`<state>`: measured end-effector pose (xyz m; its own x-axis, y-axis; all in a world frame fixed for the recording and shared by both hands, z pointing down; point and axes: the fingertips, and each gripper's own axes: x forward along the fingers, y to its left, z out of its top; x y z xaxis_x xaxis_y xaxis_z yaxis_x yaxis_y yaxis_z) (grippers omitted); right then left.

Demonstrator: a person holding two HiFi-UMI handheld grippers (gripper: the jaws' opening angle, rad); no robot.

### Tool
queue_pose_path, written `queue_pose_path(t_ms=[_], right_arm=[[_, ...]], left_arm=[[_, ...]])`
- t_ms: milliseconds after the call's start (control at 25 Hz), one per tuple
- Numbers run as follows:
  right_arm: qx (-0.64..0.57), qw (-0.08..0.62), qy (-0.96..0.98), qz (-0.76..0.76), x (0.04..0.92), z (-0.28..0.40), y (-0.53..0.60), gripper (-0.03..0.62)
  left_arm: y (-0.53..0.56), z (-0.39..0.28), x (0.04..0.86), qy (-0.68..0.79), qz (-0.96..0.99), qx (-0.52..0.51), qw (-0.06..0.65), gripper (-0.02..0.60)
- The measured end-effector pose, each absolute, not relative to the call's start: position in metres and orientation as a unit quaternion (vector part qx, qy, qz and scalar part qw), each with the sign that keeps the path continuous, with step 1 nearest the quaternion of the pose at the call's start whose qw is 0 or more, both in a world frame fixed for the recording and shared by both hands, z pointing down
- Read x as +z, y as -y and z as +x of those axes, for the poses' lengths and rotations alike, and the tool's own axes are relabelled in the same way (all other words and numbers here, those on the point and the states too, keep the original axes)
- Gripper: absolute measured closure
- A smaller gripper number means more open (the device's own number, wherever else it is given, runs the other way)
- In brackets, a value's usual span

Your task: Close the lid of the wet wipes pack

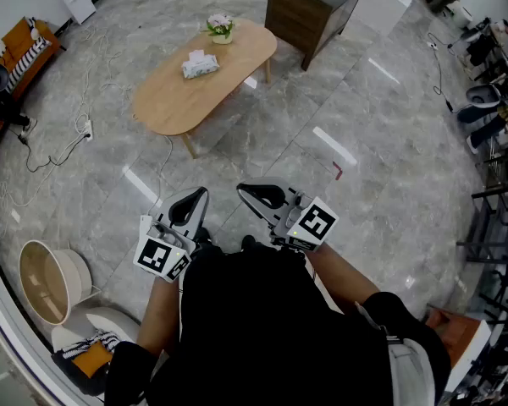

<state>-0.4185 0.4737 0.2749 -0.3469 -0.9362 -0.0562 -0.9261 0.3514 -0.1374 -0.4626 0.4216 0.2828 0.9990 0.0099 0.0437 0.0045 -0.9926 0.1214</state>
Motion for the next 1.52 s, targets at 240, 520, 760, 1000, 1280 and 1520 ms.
queue_pose_path(t_ms=[240,520,760,1000,1280,1520], right_arm=[[-0.034,0.064,-0.821,-0.566,0.274,-0.412,-0.478,0.585],[-0.040,0.074,-0.809,-0.581,0.274,-0.397,-0.483,0.585],[-0.045,0.092,-0.807,-0.582,0.277,-0.389,-0.490,0.583],[-0.064,0.085,-0.807,-0.581,0.289,-0.394,-0.495,0.583],[-0.090,0.081,-0.799,-0.588,0.310,-0.390,-0.492,0.583],[-0.095,0.073,-0.791,-0.600,0.318,-0.370,-0.479,0.583]], left_arm=[[-0.432,-0.456,0.289,-0.016,0.997,0.034,0.064,0.565],[-0.439,-0.450,0.289,-0.023,0.997,0.042,0.063,0.565],[-0.447,-0.445,0.290,-0.029,0.996,0.051,0.060,0.565],[-0.453,-0.451,0.293,-0.029,0.996,0.062,0.062,0.565],[-0.446,-0.449,0.309,-0.038,0.993,0.078,0.075,0.565],[-0.429,-0.422,0.321,-0.049,0.992,0.071,0.093,0.565]])
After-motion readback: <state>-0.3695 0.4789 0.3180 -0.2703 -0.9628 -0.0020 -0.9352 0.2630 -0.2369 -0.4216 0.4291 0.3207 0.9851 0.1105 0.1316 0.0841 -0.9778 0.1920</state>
